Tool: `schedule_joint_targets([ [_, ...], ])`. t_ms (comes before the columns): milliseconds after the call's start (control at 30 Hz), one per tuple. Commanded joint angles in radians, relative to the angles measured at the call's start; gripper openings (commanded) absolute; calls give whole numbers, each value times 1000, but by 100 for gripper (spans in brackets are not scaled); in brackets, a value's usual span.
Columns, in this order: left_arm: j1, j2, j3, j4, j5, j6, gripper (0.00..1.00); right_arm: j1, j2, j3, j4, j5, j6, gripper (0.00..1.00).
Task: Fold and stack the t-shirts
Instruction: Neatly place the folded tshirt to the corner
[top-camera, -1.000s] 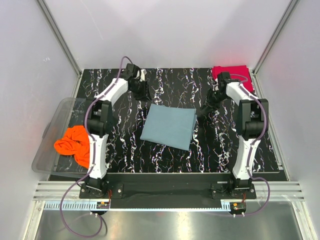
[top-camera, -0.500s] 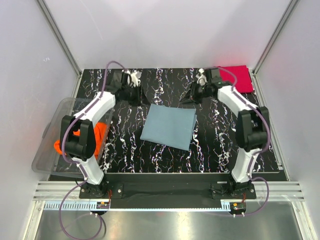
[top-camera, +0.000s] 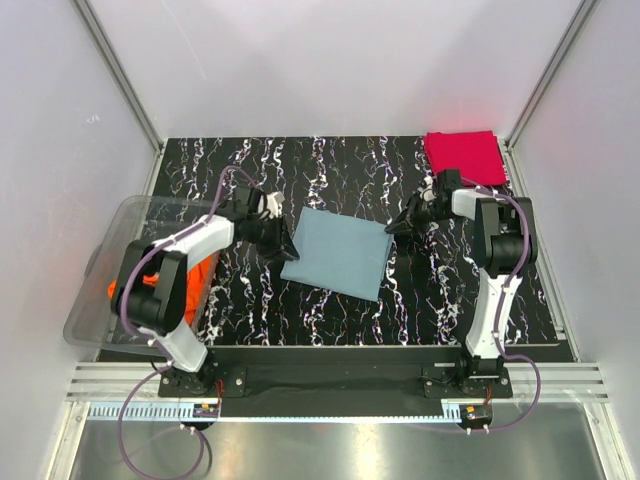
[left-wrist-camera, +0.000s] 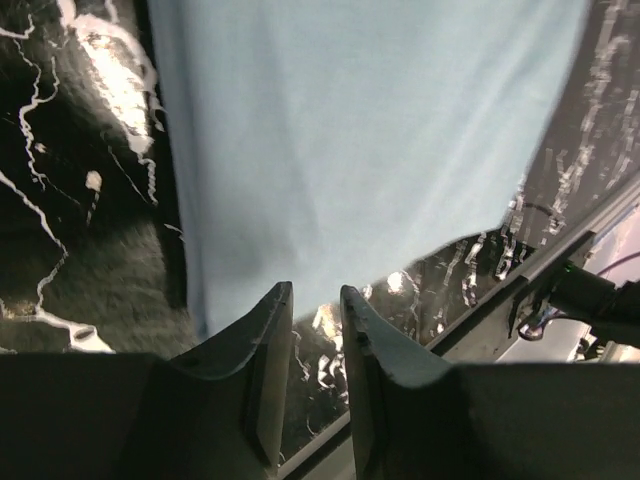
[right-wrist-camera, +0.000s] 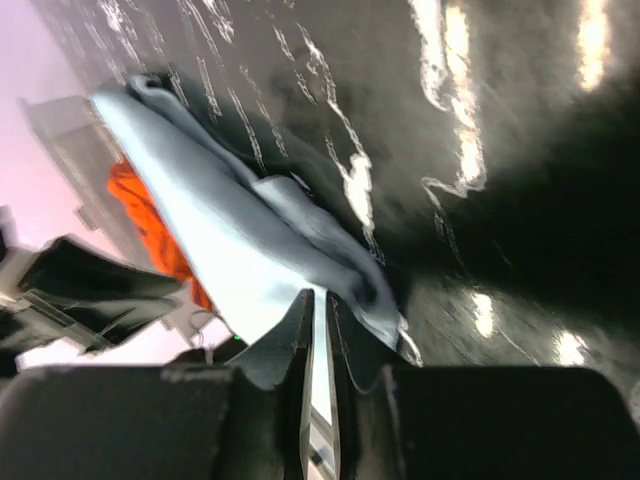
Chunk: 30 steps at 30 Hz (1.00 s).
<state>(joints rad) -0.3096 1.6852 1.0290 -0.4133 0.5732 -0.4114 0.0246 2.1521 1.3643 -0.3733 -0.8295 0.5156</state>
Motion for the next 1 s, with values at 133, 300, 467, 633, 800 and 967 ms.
schedule_joint_targets([
  [133, 0, -139, -6, 10, 28, 29, 33, 43, -201, 67, -245, 132, -147, 20],
  [300, 1, -96, -33, 24, 28, 23, 32, 202, -302, 81, -243, 135, -77, 31],
  [467, 4, -20, -44, 38, 4, 51, 31, 324, -233, -2, -69, 23, 39, 30],
  [633, 7, 83, -47, 42, -47, 98, 29, 287, -235, -143, -49, 6, -15, 29],
  [800, 7, 65, -75, 19, -73, 123, 26, 163, -334, -362, -76, 61, -54, 27],
  [967, -22, -200, -78, -9, -66, 48, 37, 169, -524, -367, -191, 101, -74, 28],
])
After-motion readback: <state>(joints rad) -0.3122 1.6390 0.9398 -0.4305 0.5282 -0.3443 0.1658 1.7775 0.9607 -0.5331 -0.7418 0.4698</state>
